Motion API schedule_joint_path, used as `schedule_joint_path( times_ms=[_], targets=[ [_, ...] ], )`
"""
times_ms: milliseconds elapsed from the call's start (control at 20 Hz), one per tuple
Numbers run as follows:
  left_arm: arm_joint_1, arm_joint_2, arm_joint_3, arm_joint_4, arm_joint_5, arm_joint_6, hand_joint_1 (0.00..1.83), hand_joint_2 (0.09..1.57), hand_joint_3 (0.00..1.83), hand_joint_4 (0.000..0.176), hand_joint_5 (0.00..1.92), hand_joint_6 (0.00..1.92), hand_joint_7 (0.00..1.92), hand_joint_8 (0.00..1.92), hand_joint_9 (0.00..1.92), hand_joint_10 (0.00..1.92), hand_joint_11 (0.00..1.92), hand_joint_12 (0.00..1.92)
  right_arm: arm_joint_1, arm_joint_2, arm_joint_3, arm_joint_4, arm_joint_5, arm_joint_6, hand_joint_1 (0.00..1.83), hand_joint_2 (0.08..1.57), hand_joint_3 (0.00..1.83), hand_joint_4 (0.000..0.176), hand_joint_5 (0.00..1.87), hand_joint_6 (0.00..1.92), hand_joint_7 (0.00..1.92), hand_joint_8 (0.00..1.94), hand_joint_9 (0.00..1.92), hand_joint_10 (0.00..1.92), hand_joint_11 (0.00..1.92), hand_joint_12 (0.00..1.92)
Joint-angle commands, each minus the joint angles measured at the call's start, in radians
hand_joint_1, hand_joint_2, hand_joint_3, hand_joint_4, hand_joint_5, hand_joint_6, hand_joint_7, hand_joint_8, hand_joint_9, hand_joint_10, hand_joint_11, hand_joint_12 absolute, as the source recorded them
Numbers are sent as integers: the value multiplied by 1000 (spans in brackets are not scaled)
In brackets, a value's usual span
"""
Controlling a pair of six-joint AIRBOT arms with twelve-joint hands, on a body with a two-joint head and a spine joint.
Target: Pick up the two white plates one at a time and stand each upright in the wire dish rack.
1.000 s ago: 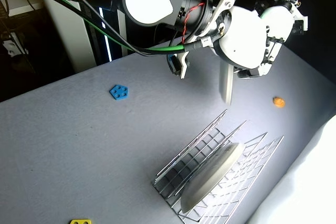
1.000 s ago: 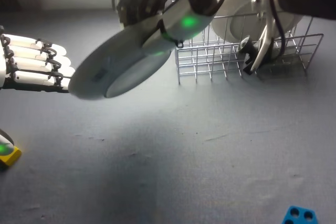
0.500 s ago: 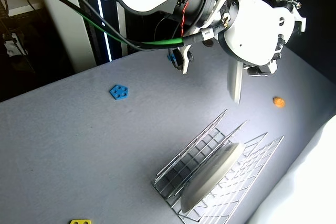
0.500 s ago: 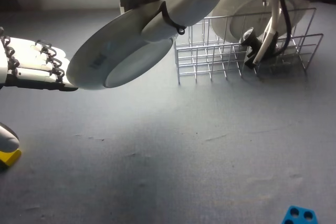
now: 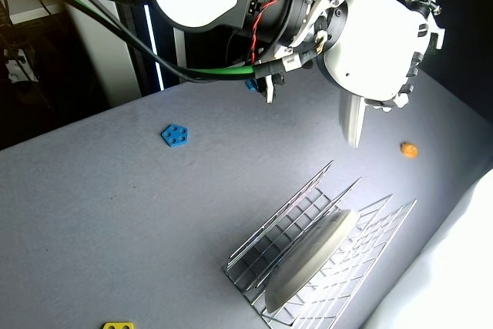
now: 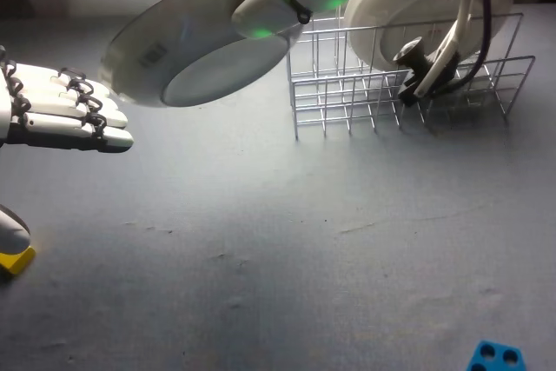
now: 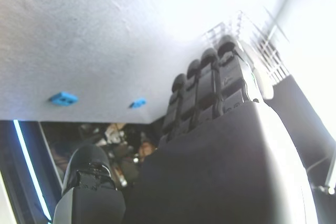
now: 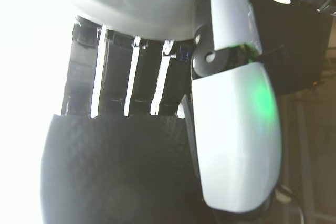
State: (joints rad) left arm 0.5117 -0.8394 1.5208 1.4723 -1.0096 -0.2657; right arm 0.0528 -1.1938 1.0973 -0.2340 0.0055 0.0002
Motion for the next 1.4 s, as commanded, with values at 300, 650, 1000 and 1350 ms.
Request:
schedule_joint_path(
  times_ms=[300,650,1000,1350],
  targets=[
    [9,0,6,-68,-32,-5,0,1058,0,0,2,0,9,3,0,0,0,0,-11,18,13,104,189,24,1238,1069,0,39,1094,780,1077,854,1052,254,525,1286],
    [18,-1,7,-68,-29,-5,0,1059,0,0,0,0,2,1,0,0,0,0,-22,22,41,145,206,23,1383,1046,0,0,1111,766,1185,647,990,989,683,1231],
    [21,-1,7,-68,-26,-5,0,1057,0,0,0,0,0,0,0,0,0,0,-27,29,45,182,186,23,1394,1016,1,0,1136,667,1305,347,1113,932,856,1160],
    [21,0,4,-68,-22,-5,0,1058,0,0,0,0,7,3,0,0,0,0,-36,36,49,269,193,19,1400,1027,0,0,1090,745,1230,473,1114,920,920,1103]
  ],
)
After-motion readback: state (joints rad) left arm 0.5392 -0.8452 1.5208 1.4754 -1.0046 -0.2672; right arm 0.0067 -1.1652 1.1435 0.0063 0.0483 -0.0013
